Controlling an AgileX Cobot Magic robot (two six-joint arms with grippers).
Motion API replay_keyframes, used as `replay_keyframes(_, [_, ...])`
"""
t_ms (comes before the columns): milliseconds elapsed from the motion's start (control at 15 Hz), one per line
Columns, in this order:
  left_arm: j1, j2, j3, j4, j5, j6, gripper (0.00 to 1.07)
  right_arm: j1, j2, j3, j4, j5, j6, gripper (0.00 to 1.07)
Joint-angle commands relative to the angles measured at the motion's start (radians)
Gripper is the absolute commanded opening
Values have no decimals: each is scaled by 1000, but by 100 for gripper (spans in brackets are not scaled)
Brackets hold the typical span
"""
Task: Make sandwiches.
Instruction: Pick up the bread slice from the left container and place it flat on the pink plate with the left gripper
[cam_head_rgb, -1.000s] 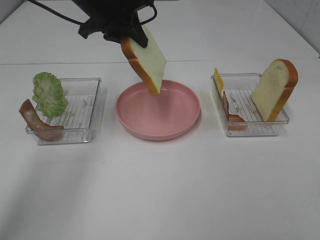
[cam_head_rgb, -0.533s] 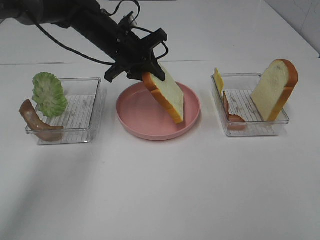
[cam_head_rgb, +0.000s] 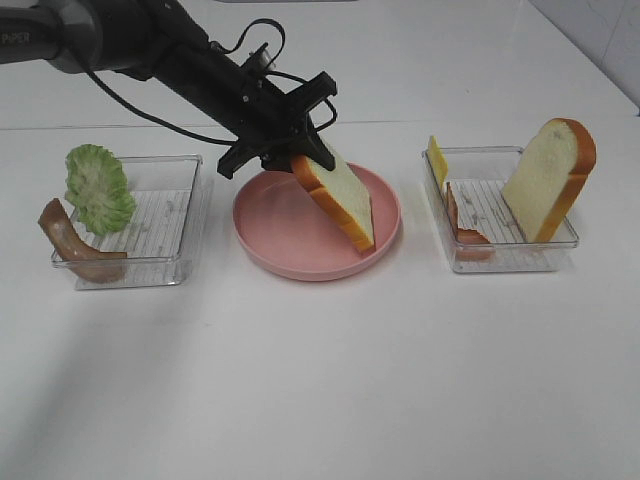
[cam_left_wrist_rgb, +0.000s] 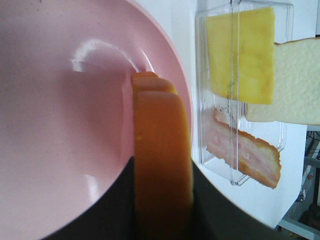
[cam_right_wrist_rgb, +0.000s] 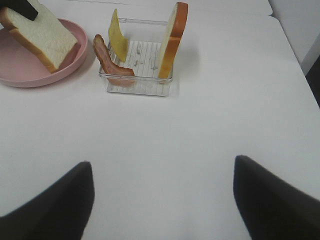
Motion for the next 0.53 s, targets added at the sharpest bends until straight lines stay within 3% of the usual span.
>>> replay_keyframes(67, [-7, 0, -3, -20, -44, 5, 20, 0, -13, 2, 2, -7, -5, 74])
replay_keyframes(200, [-7, 0, -3, -20, -67, 31, 24, 0, -13, 2, 2, -7, -5, 74])
replay_keyframes(267, [-7, 0, -3, -20, -60, 31, 31, 0, -13, 2, 2, -7, -5, 74])
replay_keyframes(467, [-7, -1, -3, -19, -28, 33, 80, 0, -13, 2, 2, -7, -5, 74])
replay_keyframes(533, [-7, -7, -4, -14, -4, 55, 87, 0, -13, 2, 2, -7, -5, 74])
